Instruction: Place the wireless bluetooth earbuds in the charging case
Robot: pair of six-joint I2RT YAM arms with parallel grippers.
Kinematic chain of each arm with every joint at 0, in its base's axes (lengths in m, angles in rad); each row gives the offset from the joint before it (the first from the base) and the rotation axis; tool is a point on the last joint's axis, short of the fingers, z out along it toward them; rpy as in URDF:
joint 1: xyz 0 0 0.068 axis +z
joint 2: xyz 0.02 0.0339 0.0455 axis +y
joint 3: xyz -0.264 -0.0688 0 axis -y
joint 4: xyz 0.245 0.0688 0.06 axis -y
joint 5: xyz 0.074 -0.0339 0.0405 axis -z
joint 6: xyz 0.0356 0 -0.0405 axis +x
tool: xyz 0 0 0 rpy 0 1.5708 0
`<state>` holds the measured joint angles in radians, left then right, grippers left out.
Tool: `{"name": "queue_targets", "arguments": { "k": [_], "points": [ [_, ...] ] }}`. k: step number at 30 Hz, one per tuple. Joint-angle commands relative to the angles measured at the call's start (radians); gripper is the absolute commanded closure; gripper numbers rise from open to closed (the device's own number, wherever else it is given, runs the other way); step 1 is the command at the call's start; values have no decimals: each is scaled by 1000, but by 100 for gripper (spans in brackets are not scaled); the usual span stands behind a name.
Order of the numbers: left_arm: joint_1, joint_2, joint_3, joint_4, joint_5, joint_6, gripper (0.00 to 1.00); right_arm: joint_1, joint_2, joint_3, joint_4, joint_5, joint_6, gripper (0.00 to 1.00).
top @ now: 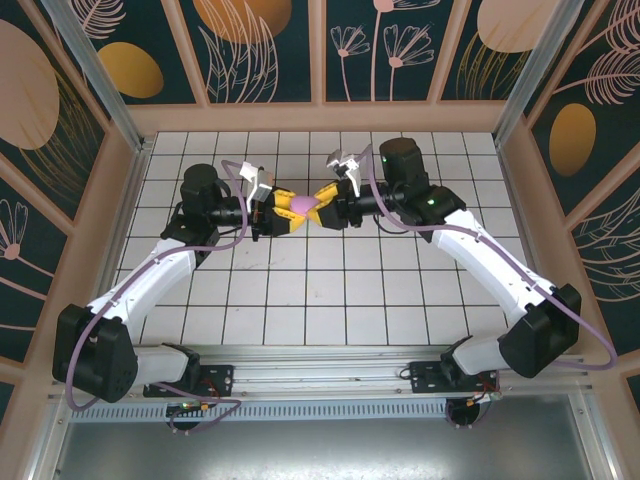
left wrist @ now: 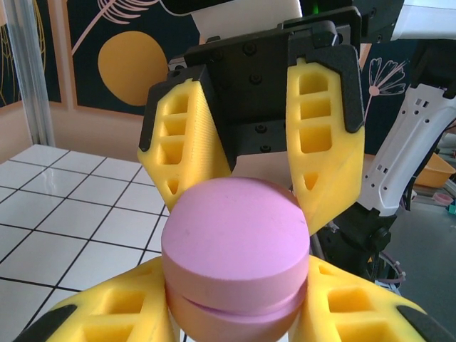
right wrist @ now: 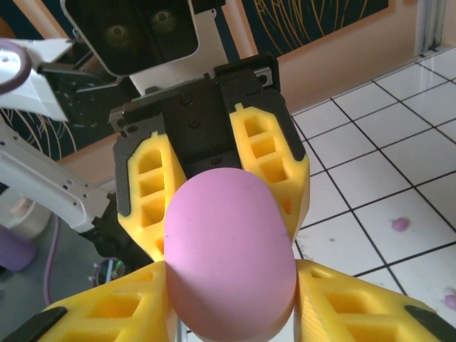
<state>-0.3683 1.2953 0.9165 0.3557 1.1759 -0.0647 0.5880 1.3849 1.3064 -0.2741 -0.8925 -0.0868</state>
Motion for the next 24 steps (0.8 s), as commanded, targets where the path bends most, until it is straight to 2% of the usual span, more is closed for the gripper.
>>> {"name": "queue_targets", "arguments": {
  "k": [1, 8, 12, 21, 24],
  "points": [
    [-8, -23, -1, -4, 68, 16, 95, -36, 5, 27, 112, 66, 106, 56],
    [-7, -21, -7, -3, 58, 14, 96, -35, -15, 14, 145, 117, 176, 47],
    [-7, -16, -16, 12, 37, 6, 96, -81, -18, -3, 144, 139, 208, 42],
    [-6, -3, -22, 24, -74, -26, 98, -88, -39, -2, 119, 112, 242, 38],
    [-2, 3, -28, 18, -120, -21, 98, -89, -72, -20, 143, 141, 277, 36]
  ]
}}
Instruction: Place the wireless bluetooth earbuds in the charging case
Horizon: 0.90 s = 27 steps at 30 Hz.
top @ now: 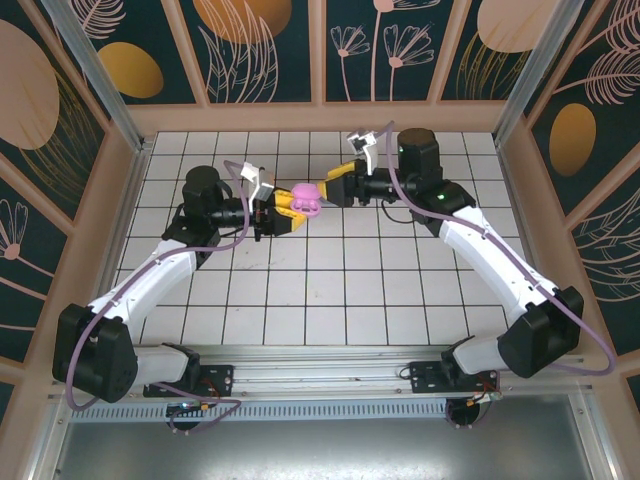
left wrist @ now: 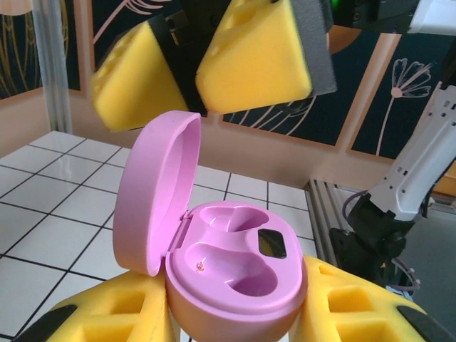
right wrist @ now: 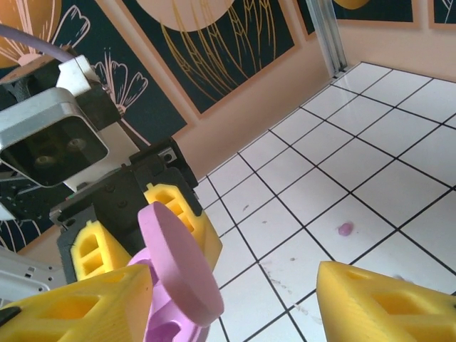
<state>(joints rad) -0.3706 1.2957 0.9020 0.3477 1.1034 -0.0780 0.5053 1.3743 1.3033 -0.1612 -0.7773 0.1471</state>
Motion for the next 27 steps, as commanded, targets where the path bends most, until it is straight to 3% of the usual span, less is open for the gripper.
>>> {"name": "queue_targets", "arguments": {
  "k": [1, 7, 15, 21, 27],
  "points": [
    [2, 5, -17, 27, -61, -9, 98, -6, -74, -29, 40, 45, 62, 35],
    [45, 1, -64, 83, -84, -61, 98, -22, -93, -38, -15, 202, 165, 34],
    [154, -46, -145, 91, -110, -84, 99, -39, 28, -60, -44, 300, 334, 40],
    [207, -108, -218, 83, -198, -83, 100, -12, 257, -14, -26, 252, 482, 54],
    [215, -177, -256, 14, -307, -46, 99, 78, 549, 209, -84, 219, 505, 64]
  ]
}}
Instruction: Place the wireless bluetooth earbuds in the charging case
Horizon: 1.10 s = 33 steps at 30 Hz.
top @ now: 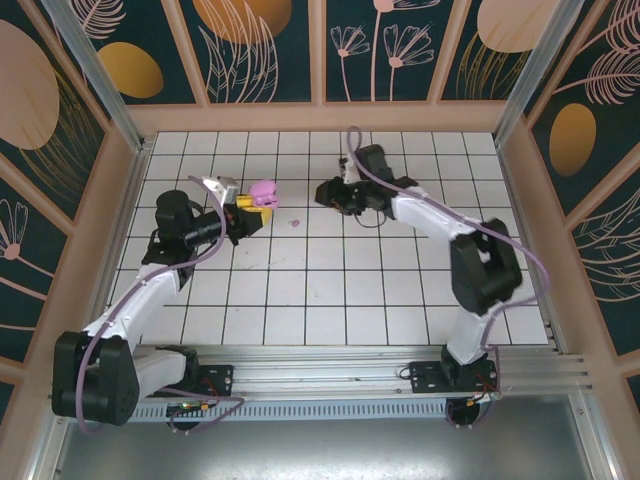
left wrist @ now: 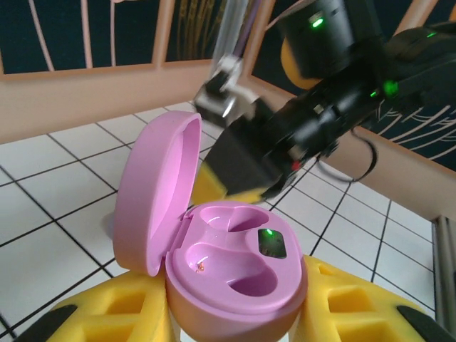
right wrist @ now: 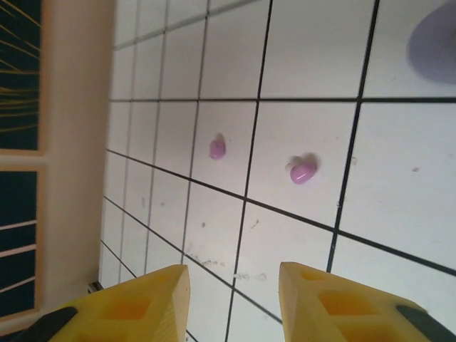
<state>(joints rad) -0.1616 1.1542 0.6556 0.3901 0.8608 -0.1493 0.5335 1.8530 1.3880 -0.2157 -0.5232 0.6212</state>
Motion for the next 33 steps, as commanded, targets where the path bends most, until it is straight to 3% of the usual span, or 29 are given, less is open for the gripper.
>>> {"name": "queue_targets", "arguments": {
  "k": [1, 6, 15, 33],
  "points": [
    [8, -45, -10, -43, -73, 31, 99, 61, 113, 171, -49, -37, 19, 65],
    [7, -109, 1, -128, -110, 66, 98, 99, 340, 433, -129, -51, -11, 73],
    [8, -190, 15, -204, -126, 81, 97, 157, 618, 778, -262, 22, -33, 74],
    [7, -201, 39, -232, -108, 92, 97, 250, 712, 837, -222, 302, -75, 66]
  ]
}}
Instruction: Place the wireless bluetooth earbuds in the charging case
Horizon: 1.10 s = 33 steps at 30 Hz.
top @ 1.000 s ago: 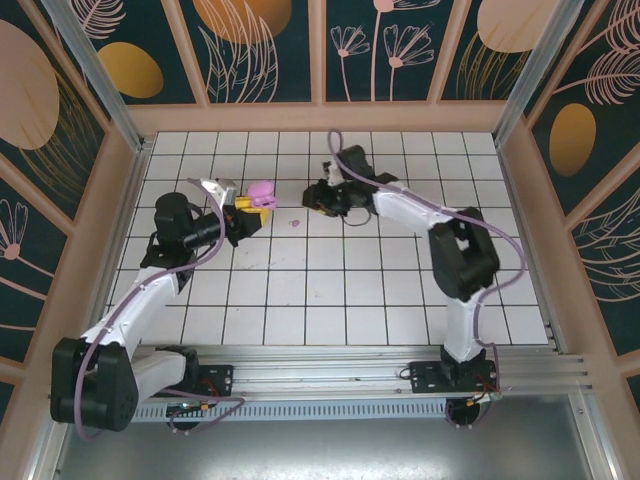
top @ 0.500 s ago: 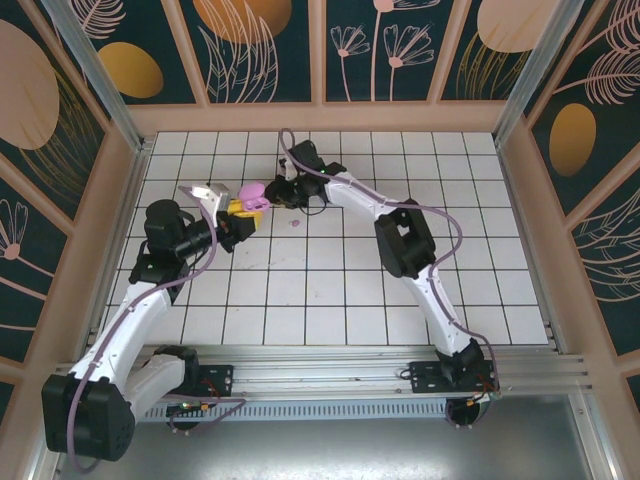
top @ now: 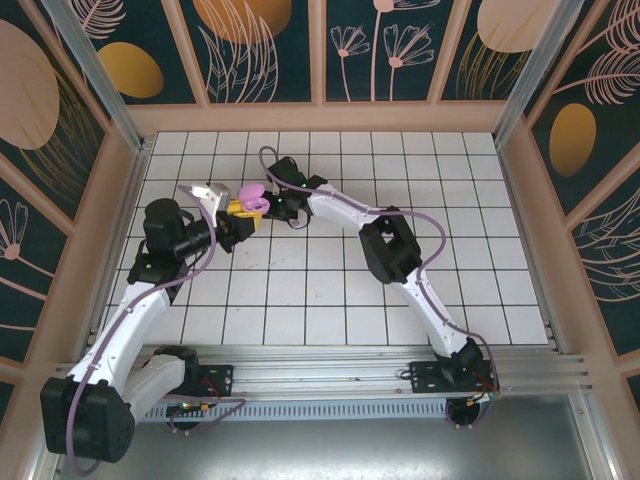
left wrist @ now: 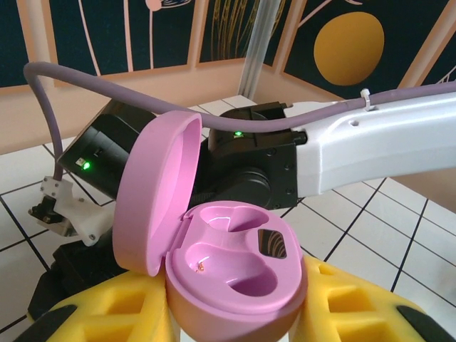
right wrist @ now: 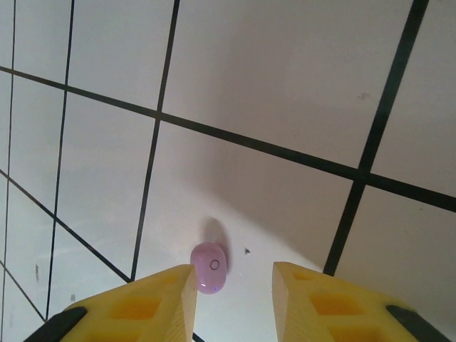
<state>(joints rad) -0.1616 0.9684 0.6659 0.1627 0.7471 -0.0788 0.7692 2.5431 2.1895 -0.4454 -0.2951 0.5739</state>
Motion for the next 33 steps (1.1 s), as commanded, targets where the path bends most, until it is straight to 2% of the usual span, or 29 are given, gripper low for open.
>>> {"name": "queue_targets", "arguments": {
  "k": [1, 18, 33],
  "points": [
    [8, -17, 30, -6, 5, 24, 97, 17, 25, 38, 12, 79, -27, 66],
    [7, -14, 18, -19, -1, 49, 97, 42, 53, 44, 10, 105, -58, 66],
    [7, -32, 28, -40, -2, 59, 97, 50, -74, -96, 165, 100, -78, 66]
  ]
}}
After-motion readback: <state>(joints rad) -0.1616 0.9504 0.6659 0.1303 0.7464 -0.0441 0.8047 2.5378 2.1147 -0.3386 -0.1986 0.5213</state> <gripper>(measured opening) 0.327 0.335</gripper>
